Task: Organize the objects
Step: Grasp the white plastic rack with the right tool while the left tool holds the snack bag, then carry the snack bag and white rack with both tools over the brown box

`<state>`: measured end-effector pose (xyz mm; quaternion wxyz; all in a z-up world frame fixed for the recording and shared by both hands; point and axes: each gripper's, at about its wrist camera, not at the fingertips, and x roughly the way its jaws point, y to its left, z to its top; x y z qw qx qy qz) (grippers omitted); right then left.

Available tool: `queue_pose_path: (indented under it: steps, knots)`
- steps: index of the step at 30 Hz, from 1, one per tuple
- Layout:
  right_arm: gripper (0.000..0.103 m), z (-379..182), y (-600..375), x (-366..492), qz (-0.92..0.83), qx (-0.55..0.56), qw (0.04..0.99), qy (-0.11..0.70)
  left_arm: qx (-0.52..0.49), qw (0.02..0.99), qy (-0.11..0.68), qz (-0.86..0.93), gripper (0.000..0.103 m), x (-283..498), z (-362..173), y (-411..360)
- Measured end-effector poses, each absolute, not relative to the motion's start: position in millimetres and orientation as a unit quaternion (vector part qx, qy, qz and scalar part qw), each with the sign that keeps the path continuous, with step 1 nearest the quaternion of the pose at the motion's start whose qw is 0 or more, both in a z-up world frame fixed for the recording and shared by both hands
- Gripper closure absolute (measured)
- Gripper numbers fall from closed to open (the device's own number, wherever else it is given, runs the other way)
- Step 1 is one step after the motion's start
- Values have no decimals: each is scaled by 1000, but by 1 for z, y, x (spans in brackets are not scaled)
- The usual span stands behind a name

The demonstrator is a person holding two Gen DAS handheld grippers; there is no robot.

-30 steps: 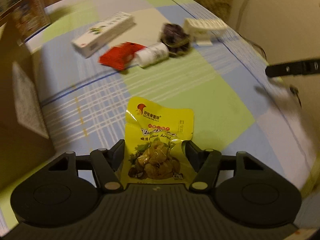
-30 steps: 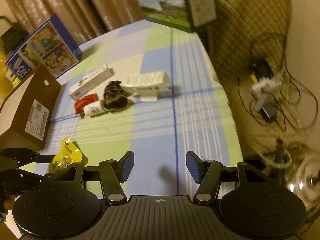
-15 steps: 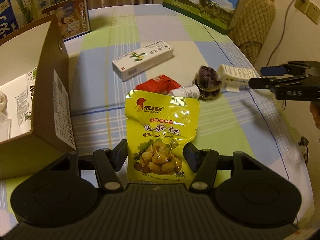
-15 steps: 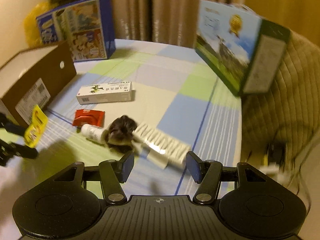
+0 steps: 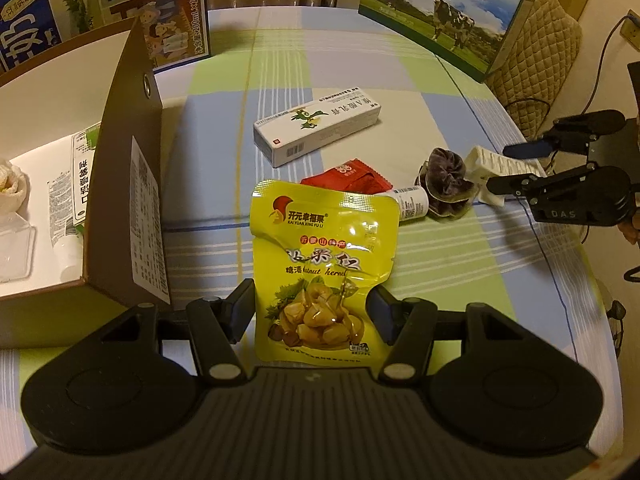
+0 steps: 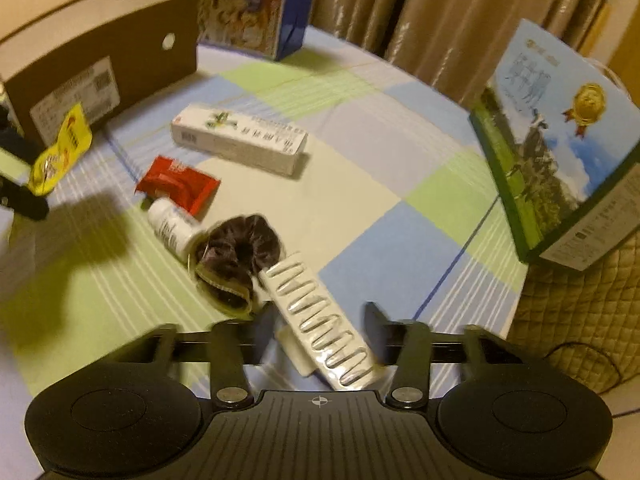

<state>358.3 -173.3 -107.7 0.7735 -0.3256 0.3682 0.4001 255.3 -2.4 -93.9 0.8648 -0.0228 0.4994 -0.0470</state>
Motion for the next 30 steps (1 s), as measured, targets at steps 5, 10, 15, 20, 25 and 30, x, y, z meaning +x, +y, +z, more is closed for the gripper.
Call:
queue_pose_path:
  steps: [5, 10, 15, 20, 25, 30]
  knots:
    - [78, -109, -181, 355, 399, -315, 771, 384, -24, 863, 503, -47, 48, 257, -94, -2]
    - [78, -107, -193, 345, 378, -274, 782, 413, -24, 863, 501, -53, 48, 256, -93, -3]
    - [78, -104, -209, 329, 353, -231, 794, 438, -23, 863, 500, -60, 48, 254, -90, -4]
    - [78, -99, -220, 307, 340, -197, 798, 457, -25, 864, 499, -68, 48, 247, -88, -5]
    - [78, -96, -225, 279, 332, -168, 801, 469, -29, 862, 500, -77, 48, 235, -87, -5]
    - [78, -95, -224, 250, 330, -140, 799, 483, -33, 858, 506, -84, 48, 218, -87, 0]
